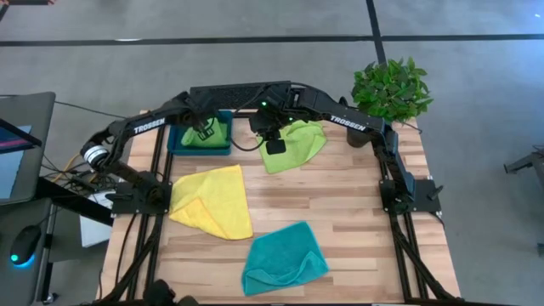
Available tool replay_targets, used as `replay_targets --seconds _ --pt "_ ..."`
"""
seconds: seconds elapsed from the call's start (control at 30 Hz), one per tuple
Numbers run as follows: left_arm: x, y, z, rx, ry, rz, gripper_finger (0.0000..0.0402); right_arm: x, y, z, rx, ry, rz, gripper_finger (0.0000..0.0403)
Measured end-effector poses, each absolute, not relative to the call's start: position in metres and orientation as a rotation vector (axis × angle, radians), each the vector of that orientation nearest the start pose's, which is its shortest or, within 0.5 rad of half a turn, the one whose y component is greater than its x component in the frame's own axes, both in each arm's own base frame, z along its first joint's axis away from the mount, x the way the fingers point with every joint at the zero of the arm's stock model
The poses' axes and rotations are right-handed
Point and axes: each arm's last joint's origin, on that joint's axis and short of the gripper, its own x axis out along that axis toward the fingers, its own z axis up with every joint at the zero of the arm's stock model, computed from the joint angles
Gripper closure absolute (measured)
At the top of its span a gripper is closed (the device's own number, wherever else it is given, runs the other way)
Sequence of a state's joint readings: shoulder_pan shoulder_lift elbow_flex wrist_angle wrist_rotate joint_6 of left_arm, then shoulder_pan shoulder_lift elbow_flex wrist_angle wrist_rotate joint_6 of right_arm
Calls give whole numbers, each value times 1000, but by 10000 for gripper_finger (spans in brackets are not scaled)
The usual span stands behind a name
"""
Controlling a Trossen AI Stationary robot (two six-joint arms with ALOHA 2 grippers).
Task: Fold microfiber towels
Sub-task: Put the green towel into the blue bin
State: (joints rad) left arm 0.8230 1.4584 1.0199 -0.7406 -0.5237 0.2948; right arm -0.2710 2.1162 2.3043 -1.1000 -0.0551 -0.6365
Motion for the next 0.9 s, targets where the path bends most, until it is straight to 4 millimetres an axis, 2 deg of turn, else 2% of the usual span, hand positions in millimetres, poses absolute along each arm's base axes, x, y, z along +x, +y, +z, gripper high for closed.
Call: replay_targets --seconds 0.17,0.33,0.57,0.9 --pt "173 189 232 -167 1352 717 248 430 -118 357 -443 927 93 242" --pt "173 182 213 -236 1374 596 248 430 -118 357 -447 927 95 242" --pt "164 190 192 -232 1507 775 248 430 -118 357 -452 926 97 242" --pt "151 204 190 -214 1526 956 248 430 -118 357 -459 926 101 242"
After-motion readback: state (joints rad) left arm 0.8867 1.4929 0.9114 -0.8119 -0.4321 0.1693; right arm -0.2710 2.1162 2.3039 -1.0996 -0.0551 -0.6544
